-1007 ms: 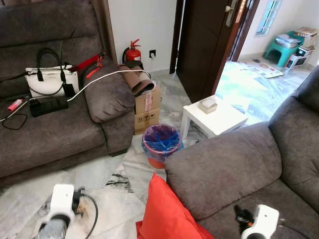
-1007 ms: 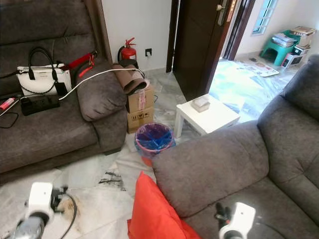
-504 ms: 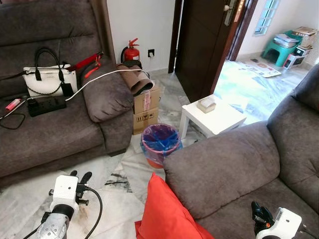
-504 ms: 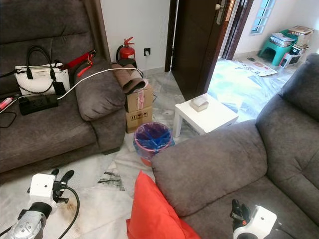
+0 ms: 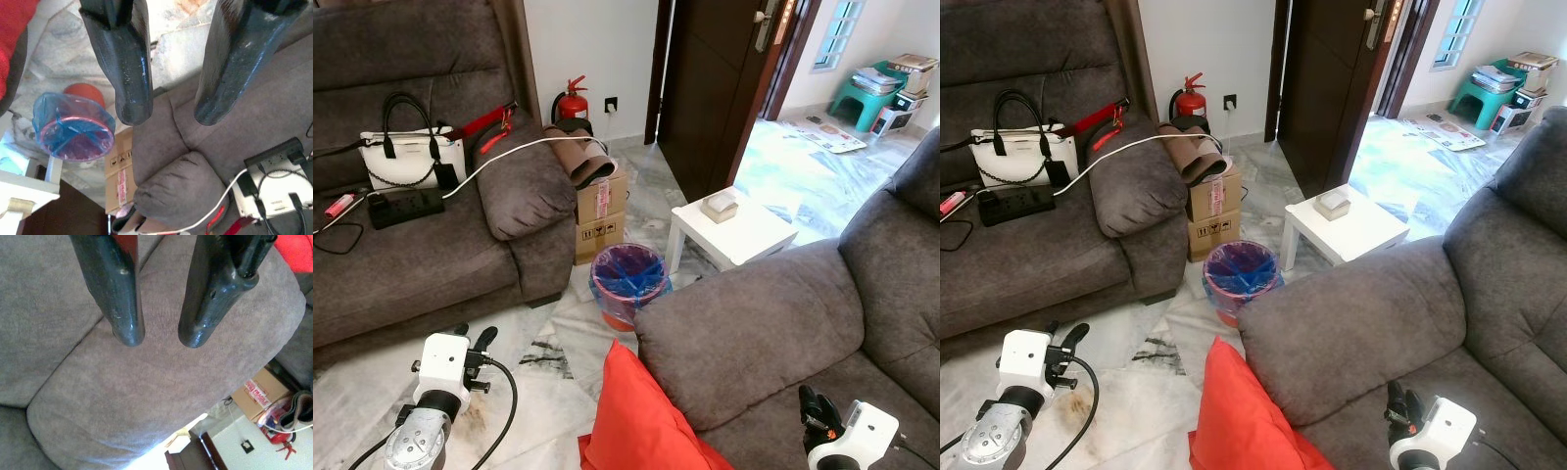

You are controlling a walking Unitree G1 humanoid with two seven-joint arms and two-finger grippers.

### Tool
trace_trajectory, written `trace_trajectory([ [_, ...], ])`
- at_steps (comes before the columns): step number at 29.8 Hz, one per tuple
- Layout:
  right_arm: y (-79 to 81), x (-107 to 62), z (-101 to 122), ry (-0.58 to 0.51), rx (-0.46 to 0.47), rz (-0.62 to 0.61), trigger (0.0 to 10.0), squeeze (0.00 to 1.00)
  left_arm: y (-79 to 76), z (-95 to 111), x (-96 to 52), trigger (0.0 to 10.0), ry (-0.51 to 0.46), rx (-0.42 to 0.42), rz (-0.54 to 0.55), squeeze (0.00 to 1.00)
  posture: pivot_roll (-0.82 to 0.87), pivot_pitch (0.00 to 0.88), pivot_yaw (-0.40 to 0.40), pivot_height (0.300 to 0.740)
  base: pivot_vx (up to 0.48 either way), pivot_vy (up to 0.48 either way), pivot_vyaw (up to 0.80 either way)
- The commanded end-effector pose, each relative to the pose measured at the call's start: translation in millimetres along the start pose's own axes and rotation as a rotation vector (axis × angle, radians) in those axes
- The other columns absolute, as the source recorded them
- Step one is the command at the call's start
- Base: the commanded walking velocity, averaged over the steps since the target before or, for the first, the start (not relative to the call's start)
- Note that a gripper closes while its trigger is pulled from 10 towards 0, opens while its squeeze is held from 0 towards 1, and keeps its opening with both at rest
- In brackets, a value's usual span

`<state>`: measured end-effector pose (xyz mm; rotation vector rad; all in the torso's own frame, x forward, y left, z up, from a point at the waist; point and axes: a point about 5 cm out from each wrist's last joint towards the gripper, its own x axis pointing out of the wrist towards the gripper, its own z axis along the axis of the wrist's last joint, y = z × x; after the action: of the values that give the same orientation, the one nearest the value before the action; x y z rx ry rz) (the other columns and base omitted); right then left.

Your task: Move the pillow to the sofa from floor

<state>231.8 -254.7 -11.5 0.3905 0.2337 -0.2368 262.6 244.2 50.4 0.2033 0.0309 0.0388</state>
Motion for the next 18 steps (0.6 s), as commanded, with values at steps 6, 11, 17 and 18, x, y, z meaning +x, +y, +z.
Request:
trace_trajectory([
  [6,-0.5,2.2,-0.5,0.034,-0.013,-0.001,10.0,0.0,-2.9,1.0,0.2,10.0,0.006,0.001,-0.013,0.0,0.2,0.059,-0.029,0.74,0.0,0.0,0.0],
  [11,1.3,1.8,-1.6,0.036,-0.002,0.016,10.0,0.0,-5.3,1.9,0.7,10.0,0.007,0.004,-0.021,0.0,0.21,0.078,-0.029,0.72,0.0,0.0,0.0],
  [17,3.6,1.8,-4.4,0.049,-0.004,0.021,10.0,0.0,-6.1,0.0,0.8,10.0,0.017,0.003,-0.018,0.0,0.21,0.089,-0.029,0.72,0.0,0.0,0.0],
  [18,4.2,1.8,-4.8,0.05,-0.003,0.026,10.0,0.0,-7.0,0.2,0.8,10.0,0.015,0.005,-0.023,0.0,0.21,0.091,-0.029,0.72,0.0,0.0,0.0],
])
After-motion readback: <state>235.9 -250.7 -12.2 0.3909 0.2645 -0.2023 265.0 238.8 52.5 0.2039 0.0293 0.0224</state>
